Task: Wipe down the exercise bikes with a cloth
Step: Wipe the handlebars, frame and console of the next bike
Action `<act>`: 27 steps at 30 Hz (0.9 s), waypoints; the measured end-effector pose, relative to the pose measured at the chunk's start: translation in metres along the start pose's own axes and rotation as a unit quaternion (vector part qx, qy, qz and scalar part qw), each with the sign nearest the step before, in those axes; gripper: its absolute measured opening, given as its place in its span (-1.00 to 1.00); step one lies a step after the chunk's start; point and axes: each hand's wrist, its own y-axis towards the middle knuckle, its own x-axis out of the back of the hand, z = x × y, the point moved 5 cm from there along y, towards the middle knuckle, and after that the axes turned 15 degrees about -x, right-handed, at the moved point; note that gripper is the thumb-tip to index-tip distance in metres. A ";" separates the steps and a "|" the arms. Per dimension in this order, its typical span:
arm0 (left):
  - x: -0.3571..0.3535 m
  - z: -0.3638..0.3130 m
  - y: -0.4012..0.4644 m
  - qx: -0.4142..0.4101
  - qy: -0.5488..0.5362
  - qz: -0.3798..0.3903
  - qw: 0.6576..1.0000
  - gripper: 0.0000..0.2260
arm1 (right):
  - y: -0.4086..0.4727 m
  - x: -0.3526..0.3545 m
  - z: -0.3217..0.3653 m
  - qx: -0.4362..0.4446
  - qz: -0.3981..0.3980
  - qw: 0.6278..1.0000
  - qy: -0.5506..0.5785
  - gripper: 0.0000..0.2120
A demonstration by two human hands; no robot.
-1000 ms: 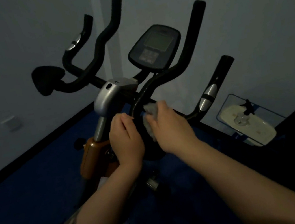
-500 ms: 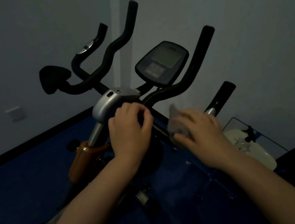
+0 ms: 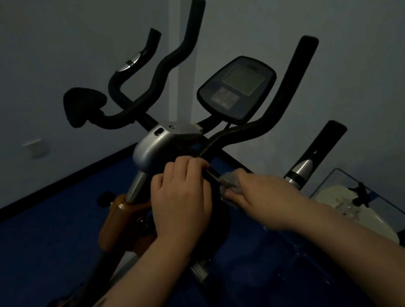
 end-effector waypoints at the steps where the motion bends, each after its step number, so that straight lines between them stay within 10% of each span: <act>1: 0.000 0.000 0.000 -0.001 0.001 0.002 1.000 -0.81 | 0.008 0.002 0.006 0.016 -0.010 1.000 -0.010 -0.58; 6: 0.002 -0.002 0.000 -0.008 -0.010 0.006 1.000 -0.82 | 0.034 -0.006 0.030 0.032 -0.059 0.993 0.094 -0.65; 14: -0.010 -0.038 0.033 0.049 -0.302 0.008 0.952 -0.87 | -0.039 0.024 -0.062 0.194 -0.182 0.957 -0.114 -0.54; 19: -0.036 -0.046 0.038 0.018 -0.140 0.146 0.979 -0.83 | -0.034 0.040 -0.081 -0.003 -0.316 0.943 0.107 -0.75; 24: -0.040 -0.048 0.035 -0.009 -0.100 0.180 0.979 -0.81 | -0.037 0.017 -0.059 0.162 -0.331 0.929 0.022 -0.71; 27: -0.041 -0.047 0.035 -0.003 -0.101 0.182 0.978 -0.82 | -0.015 0.057 -0.101 0.097 -0.403 0.910 0.030 -0.78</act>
